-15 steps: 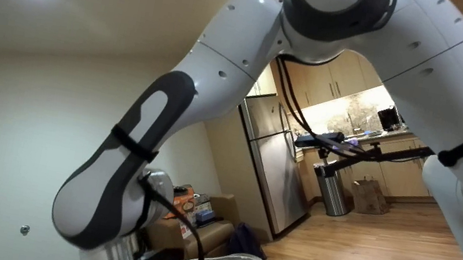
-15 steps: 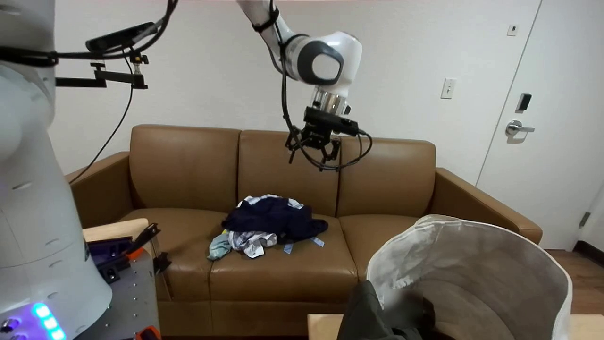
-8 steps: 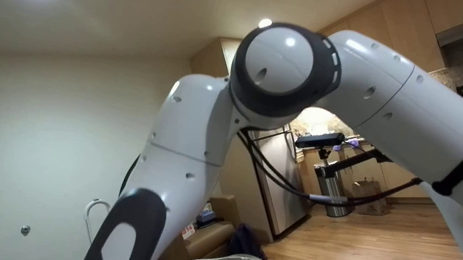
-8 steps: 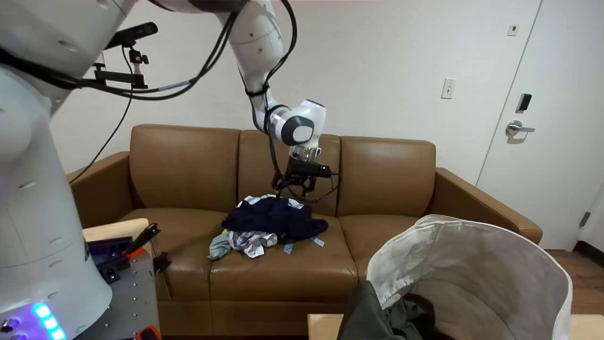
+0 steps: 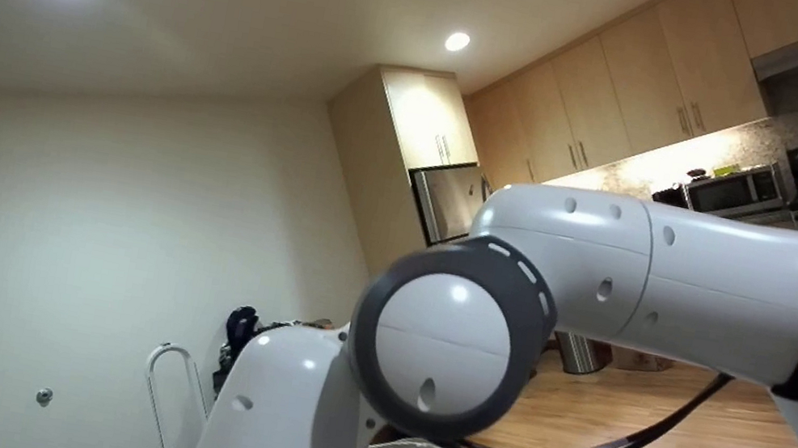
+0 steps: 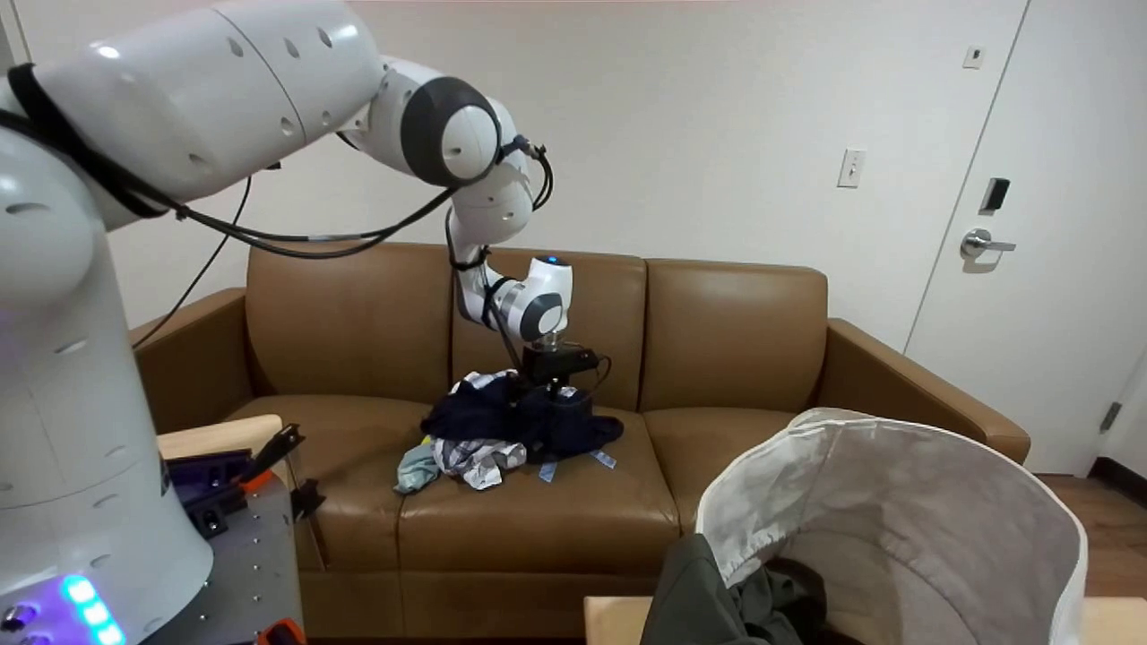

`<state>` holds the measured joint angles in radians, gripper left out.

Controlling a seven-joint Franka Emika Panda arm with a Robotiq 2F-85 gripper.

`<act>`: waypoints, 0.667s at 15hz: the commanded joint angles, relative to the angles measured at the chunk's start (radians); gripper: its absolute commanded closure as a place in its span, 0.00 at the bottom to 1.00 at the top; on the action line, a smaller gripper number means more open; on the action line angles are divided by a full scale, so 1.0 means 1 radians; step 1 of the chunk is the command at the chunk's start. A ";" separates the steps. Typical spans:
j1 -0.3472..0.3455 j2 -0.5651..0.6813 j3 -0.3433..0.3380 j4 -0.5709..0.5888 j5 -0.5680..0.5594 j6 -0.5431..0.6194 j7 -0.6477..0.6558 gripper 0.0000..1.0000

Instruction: Put the blue piece of clothing into the washing basket.

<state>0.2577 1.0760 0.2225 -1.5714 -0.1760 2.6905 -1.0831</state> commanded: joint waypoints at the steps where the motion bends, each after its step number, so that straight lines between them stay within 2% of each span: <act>1: -0.012 0.021 0.016 0.025 -0.033 -0.005 0.015 0.00; 2: -0.012 0.026 0.015 0.035 -0.033 -0.005 0.012 0.00; 3: 0.011 0.030 -0.016 0.047 -0.040 0.004 0.045 0.00; 4: -0.013 0.086 0.013 0.097 -0.049 0.059 -0.017 0.00; 7: -0.058 0.234 0.089 0.242 -0.053 0.127 -0.120 0.00; 9: -0.093 0.360 0.172 0.361 -0.051 0.094 -0.251 0.00; 10: -0.087 0.409 0.193 0.418 -0.021 0.000 -0.311 0.00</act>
<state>0.2098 1.3005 0.3156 -1.3501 -0.2001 2.7865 -1.2305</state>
